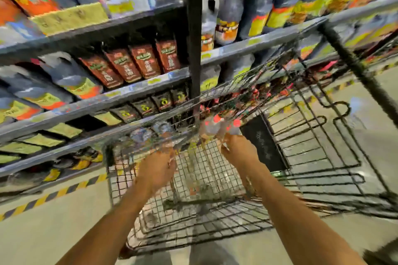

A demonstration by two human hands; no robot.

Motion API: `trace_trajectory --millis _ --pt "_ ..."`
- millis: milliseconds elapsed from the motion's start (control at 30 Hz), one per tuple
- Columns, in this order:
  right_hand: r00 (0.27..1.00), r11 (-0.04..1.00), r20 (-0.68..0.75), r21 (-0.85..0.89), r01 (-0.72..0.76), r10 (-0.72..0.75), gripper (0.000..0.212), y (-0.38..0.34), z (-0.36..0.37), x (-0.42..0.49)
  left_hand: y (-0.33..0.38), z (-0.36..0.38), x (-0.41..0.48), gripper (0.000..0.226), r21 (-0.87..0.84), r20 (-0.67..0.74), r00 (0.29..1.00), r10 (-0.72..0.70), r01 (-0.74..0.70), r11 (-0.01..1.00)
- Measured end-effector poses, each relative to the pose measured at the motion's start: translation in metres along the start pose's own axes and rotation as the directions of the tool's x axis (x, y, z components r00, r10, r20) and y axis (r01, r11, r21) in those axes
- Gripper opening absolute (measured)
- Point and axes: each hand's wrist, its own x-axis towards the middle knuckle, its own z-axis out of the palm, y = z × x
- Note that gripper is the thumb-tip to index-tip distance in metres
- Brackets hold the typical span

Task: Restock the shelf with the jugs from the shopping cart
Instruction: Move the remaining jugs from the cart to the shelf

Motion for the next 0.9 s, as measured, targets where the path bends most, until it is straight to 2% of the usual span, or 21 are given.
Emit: trace_trajectory --millis 67,167,233,333,433,567,667,733,800,900 --pt "1.000 1.000 0.021 0.003 -0.009 0.009 0.052 0.013 0.009 0.026 0.007 0.015 0.017 0.026 -0.020 -0.026 0.999 -0.047 0.046 0.999" --pt "0.999 0.999 0.044 0.025 -0.029 0.028 0.040 0.024 0.024 0.067 0.010 0.038 0.046 0.041 -0.024 -0.017 0.995 -0.102 0.101 0.995" --pt "1.000 0.997 -0.013 0.081 0.001 0.000 0.036 0.027 0.038 0.093 0.011 0.056 0.063 0.038 -0.087 -0.003 0.993 -0.116 0.116 0.989" --pt "0.999 0.999 -0.008 0.030 0.044 -0.044 0.043 0.033 0.064 0.127 0.012 0.079 0.086 0.035 -0.220 0.019 0.989 -0.145 0.145 0.965" --pt "0.999 0.999 0.043 0.022 0.028 -0.029 0.052 0.033 0.080 0.149 0.005 0.101 0.098 0.043 -0.350 0.095 0.979 -0.183 0.205 0.914" --pt "0.998 0.998 -0.051 0.033 0.048 -0.046 0.036 0.031 0.089 0.162 -0.005 0.126 0.098 0.045 -0.481 0.207 0.945 -0.252 0.322 0.815" --pt "0.992 0.982 -0.059 0.147 0.116 -0.108 0.029 0.034 0.096 0.163 -0.009 0.132 0.097 0.053 -0.500 0.201 0.941 -0.271 0.336 0.798" --pt "0.987 0.933 -0.062 0.322 0.158 -0.146 0.026 0.036 0.099 0.160 -0.012 0.134 0.098 0.067 -0.500 0.239 0.936 -0.259 0.347 0.793" --pt "0.989 0.784 -0.028 0.606 0.134 -0.147 0.028 0.036 0.097 0.157 -0.013 0.134 0.101 0.083 -0.582 0.269 0.930 -0.252 0.365 0.726" --pt "0.987 0.631 0.029 0.772 0.077 -0.156 0.035 0.032 0.084 0.148 -0.009 0.129 0.106 0.115 -0.617 0.305 0.925 -0.227 0.373 0.693"
